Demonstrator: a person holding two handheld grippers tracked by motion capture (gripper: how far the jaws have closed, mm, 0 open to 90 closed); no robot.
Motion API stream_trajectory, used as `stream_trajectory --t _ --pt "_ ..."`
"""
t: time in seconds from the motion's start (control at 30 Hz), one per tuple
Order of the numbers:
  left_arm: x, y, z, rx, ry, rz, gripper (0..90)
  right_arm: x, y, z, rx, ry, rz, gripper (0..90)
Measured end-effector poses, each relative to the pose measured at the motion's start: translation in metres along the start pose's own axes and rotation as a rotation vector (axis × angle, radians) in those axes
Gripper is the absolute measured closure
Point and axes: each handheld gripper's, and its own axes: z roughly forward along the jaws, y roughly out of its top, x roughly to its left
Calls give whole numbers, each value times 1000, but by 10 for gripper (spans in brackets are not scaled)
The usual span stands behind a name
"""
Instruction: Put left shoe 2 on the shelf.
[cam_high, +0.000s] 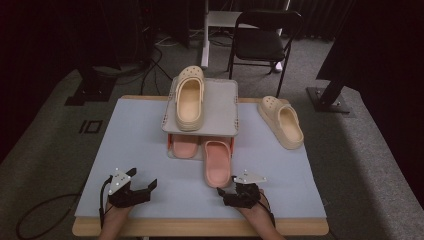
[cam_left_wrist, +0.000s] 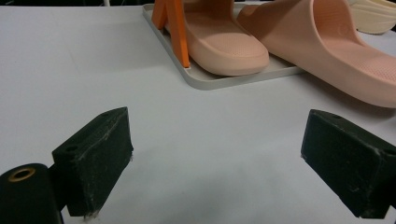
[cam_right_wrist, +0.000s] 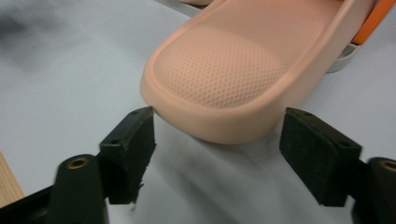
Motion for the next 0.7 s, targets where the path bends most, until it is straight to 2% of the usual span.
stream_trajectory --t 0.07,0.17,0.3,0.67,0.7 --pt "0 0 0 0 0 1 87 2 0 2 7 -18 -5 237" --pt "0 0 -1 -2 1 -1 87 1 1 4 5 -14 -2 228" --pt "0 0 0 -2 1 -2 87 -1 7 9 14 -44 2 230" --pt "1 0 -1 -5 1 -3 87 -6 20 23 0 -51 6 229" --pt "1 0 -1 -3 3 -3 87 -9 25 28 -4 -64 24 229"
